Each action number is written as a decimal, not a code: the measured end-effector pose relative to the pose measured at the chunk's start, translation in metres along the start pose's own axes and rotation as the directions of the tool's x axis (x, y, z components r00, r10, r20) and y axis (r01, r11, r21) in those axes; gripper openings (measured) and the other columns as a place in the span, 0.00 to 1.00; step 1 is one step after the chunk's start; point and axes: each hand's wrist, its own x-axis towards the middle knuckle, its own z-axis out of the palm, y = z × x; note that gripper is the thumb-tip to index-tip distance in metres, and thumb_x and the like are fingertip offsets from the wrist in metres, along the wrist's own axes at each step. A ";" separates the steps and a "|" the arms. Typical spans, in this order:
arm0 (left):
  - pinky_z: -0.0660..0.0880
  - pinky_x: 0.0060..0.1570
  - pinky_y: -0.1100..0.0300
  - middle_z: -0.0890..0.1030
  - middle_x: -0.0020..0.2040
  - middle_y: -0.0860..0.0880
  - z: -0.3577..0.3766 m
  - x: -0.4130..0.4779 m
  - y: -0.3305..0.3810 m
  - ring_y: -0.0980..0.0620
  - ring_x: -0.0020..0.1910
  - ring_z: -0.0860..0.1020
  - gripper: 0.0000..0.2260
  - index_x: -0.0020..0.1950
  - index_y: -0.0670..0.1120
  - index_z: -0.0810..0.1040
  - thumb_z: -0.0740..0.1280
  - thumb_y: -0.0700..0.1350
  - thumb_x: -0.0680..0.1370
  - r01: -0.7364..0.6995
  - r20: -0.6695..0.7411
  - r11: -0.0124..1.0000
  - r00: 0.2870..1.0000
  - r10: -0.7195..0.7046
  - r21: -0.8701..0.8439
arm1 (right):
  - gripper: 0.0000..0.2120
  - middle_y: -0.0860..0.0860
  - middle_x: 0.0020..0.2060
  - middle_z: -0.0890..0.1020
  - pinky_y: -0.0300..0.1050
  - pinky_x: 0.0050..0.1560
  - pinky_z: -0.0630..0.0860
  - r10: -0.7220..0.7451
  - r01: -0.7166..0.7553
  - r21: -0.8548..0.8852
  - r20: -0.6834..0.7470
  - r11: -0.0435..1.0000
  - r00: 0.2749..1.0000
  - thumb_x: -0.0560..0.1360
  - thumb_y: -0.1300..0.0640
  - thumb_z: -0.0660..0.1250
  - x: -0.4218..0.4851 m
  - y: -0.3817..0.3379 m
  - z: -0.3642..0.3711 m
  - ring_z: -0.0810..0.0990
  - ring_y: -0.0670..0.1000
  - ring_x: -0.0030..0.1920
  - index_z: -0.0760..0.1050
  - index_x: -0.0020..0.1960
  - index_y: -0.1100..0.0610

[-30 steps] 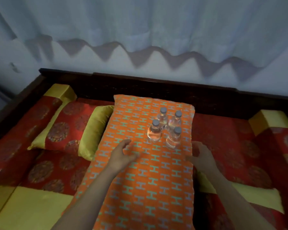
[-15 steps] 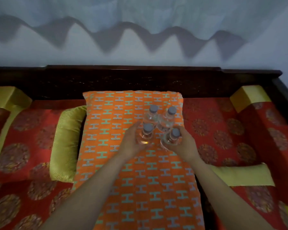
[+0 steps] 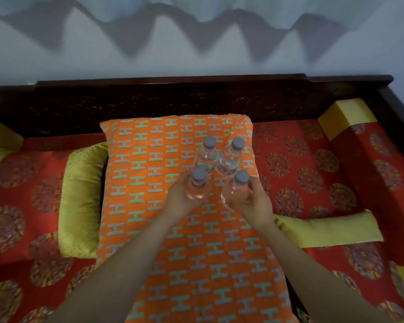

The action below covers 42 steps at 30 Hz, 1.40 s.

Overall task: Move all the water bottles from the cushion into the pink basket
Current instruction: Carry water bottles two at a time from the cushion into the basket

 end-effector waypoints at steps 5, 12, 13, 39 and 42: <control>0.76 0.48 0.67 0.81 0.52 0.55 -0.028 -0.026 0.010 0.61 0.49 0.80 0.27 0.59 0.53 0.73 0.80 0.42 0.64 0.008 0.012 0.999 1.000 -0.008 -0.040 | 0.27 0.39 0.47 0.81 0.33 0.40 0.76 0.004 -0.002 0.122 -0.021 0.993 1.000 0.62 0.48 0.80 -0.011 -0.011 -0.004 0.81 0.40 0.46 0.68 0.52 0.35; 0.76 0.42 0.69 0.81 0.55 0.55 -0.065 -0.052 0.035 0.60 0.49 0.81 0.37 0.65 0.51 0.70 0.81 0.52 0.59 0.020 0.029 0.992 0.999 -0.017 -0.121 | 0.24 0.38 0.48 0.82 0.29 0.42 0.75 -0.026 0.057 0.276 -0.113 0.959 0.993 0.66 0.52 0.79 -0.033 -0.045 -0.038 0.81 0.39 0.48 0.74 0.58 0.42; 0.76 0.42 0.68 0.81 0.55 0.55 -0.067 -0.054 0.039 0.58 0.49 0.81 0.38 0.64 0.51 0.70 0.81 0.53 0.58 0.013 0.021 0.992 1.000 -0.010 -0.125 | 0.24 0.39 0.48 0.82 0.29 0.42 0.75 -0.028 0.063 0.294 -0.124 0.954 0.992 0.66 0.51 0.79 -0.036 -0.050 -0.044 0.81 0.39 0.48 0.74 0.58 0.42; 0.78 0.39 0.63 0.85 0.45 0.55 0.259 -0.218 0.253 0.57 0.43 0.84 0.27 0.53 0.56 0.78 0.82 0.51 0.56 -0.296 0.385 0.921 0.843 0.376 -0.252 | 0.25 0.43 0.47 0.82 0.47 0.47 0.78 0.275 -0.134 0.261 -0.643 0.956 0.714 0.61 0.52 0.80 -0.323 0.113 -0.417 0.81 0.47 0.47 0.77 0.56 0.44; 0.79 0.42 0.57 0.84 0.46 0.54 0.311 -0.255 0.274 0.57 0.43 0.83 0.24 0.52 0.57 0.77 0.81 0.49 0.60 -0.325 0.413 0.919 0.822 0.392 -0.225 | 0.27 0.44 0.47 0.81 0.43 0.44 0.76 0.281 -0.130 0.268 -0.667 0.955 0.690 0.60 0.52 0.79 -0.365 0.143 -0.467 0.80 0.46 0.47 0.76 0.57 0.47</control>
